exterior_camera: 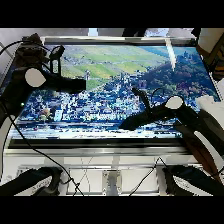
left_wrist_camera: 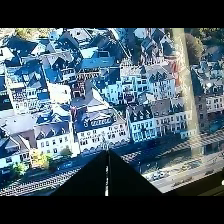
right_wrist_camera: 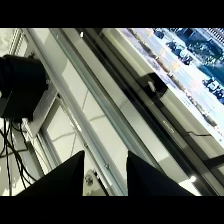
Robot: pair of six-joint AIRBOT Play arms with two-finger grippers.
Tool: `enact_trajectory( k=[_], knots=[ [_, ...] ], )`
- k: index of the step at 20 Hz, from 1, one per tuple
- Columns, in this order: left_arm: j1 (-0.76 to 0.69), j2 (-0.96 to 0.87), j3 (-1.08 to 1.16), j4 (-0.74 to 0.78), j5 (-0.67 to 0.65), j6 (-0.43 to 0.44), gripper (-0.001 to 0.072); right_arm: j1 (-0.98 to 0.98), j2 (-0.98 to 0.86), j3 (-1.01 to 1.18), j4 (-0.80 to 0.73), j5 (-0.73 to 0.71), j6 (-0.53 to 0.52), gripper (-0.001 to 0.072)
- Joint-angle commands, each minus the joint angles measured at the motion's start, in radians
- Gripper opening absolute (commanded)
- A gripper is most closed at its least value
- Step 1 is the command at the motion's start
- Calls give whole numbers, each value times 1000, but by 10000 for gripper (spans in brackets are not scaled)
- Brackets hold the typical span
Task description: Fold the shirts.
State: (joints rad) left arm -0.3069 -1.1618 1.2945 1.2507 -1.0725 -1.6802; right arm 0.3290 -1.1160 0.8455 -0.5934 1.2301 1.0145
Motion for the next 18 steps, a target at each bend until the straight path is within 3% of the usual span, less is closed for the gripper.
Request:
enact_trajectory(
  k=[1,5,9,11,13,15,18],
  knots=[
    [0,0,0,-26,12,1,13,2,0,0,5,-24,15,297],
    [0,0,0,37,83,2,13,14,0,0,2,-32,14,299],
    [2,0,3,307,375,-3,22,22,0,0,2,-95,10,299],
    [16,0,3,520,571,-97,22,22,0,0,-6,-144,10,299],
    [96,-15,37,628,705,-240,21,21,0,0,-36,-201,10,299],
    [233,-82,149,626,716,-340,21,21,0,0,-83,-284,10,299],
    [404,-241,377,556,661,-369,24,21,0,0,-113,-436,10,299]
  ],
)
